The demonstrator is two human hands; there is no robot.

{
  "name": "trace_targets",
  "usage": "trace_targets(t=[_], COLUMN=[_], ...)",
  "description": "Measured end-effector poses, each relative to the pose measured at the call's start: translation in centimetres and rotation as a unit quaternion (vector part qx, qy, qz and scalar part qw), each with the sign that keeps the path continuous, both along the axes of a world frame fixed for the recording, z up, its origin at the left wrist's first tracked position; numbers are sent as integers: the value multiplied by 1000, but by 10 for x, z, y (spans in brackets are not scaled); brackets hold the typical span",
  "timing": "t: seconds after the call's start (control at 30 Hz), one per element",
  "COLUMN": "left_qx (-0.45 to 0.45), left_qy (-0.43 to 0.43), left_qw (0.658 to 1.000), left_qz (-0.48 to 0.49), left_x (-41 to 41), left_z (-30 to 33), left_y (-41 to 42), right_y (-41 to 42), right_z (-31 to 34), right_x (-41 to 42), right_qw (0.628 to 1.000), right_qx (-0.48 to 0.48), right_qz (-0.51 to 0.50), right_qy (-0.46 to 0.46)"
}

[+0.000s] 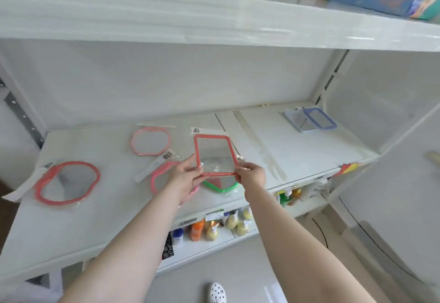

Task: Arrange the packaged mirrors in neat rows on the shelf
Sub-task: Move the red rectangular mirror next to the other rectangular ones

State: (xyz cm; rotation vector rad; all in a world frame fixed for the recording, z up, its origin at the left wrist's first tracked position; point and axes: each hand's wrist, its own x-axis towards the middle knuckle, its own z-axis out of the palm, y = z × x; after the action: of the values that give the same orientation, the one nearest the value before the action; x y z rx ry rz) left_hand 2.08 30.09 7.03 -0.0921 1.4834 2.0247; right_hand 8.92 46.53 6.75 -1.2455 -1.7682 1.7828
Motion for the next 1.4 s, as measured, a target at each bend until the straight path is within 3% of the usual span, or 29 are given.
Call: trace_targets(t=[0.37, 0.7, 1.1, 1.4], left_qx=[11, -24, -81, -90], left_qy=[-10, -2, 26, 34], left_qw=[989, 976, 959, 955], left_qz=[-149, -217, -269, -281], left_x=[100, 186, 336, 356], left_z=[-9, -7, -44, -40], left_y=[55, 147, 277, 338], right_y=[25, 97, 223, 286], right_z=[7, -3, -26, -37], right_x=[148, 257, 425, 449], right_qw=[988, 973, 972, 970], right_qx=[-23, -33, -59, -84], right_qz=[-150, -227, -223, -225], right_qy=[-18, -12, -45, -21])
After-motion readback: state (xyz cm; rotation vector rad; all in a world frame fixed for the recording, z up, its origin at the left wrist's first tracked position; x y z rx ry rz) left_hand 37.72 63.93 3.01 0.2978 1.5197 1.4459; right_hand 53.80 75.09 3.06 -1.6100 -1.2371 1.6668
